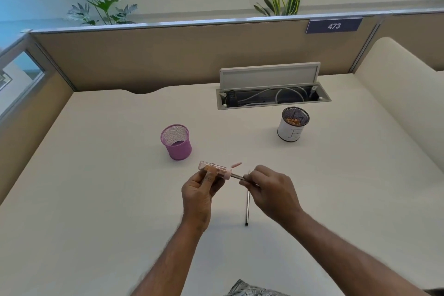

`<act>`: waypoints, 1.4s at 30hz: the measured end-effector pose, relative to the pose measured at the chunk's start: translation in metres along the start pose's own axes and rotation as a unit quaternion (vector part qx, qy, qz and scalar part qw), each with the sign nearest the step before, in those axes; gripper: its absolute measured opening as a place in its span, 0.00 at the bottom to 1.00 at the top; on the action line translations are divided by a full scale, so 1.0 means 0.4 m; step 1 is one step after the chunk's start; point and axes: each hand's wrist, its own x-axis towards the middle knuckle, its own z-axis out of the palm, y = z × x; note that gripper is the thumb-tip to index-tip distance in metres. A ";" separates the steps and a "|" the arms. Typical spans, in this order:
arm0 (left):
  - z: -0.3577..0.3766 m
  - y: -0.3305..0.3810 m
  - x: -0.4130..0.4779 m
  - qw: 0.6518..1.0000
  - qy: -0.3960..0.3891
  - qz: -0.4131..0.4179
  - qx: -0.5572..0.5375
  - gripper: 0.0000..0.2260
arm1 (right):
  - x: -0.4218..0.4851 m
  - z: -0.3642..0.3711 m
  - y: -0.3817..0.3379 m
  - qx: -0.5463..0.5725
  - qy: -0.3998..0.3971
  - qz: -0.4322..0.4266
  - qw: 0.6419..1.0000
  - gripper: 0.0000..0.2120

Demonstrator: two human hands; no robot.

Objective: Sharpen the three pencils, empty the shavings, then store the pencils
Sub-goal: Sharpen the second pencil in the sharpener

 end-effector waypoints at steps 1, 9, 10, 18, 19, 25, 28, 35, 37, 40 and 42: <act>0.003 0.000 -0.001 1.000 -0.001 0.000 -0.001 0.09 | -0.003 0.004 0.002 0.008 0.005 -0.003 1.000 0.07; -0.002 0.001 0.007 1.000 -0.005 -0.012 -0.015 0.11 | 0.026 -0.007 0.007 0.276 -0.120 0.224 0.927 0.12; -0.003 0.000 0.007 1.000 -0.006 -0.015 -0.017 0.12 | 0.033 -0.016 0.008 0.320 -0.149 0.256 0.900 0.12; -0.004 -0.004 0.014 0.998 -0.045 -0.028 -0.043 0.11 | 0.046 -0.054 0.027 0.554 -0.318 0.451 0.623 0.08; -0.005 -0.006 0.016 0.998 -0.049 -0.028 -0.042 0.11 | 0.045 -0.055 0.027 0.566 -0.330 0.459 0.600 0.08; -0.018 -0.019 0.012 0.999 -0.037 -0.008 -0.005 0.10 | 0.021 -0.034 0.017 0.497 -0.263 0.373 0.738 0.12; -0.019 -0.022 0.009 1.000 -0.030 -0.004 0.008 0.10 | 0.011 -0.018 0.009 0.321 -0.156 0.256 0.899 0.11; -0.003 -0.027 -0.005 1.000 -0.016 -0.002 -0.022 0.09 | -0.009 -0.005 0.002 0.018 -0.033 0.018 0.999 0.10; -0.003 -0.029 -0.006 0.999 -0.014 -0.005 -0.042 0.09 | 0.000 -0.001 0.005 0.092 -0.053 0.053 0.993 0.15; -0.009 -0.030 -0.003 0.999 -0.015 -0.007 -0.048 0.10 | 0.011 -0.004 0.015 0.196 -0.100 0.130 0.967 0.18; -0.010 -0.032 -0.002 0.999 -0.022 -0.008 -0.045 0.11 | 0.020 -0.012 0.022 0.258 -0.145 0.189 0.936 0.15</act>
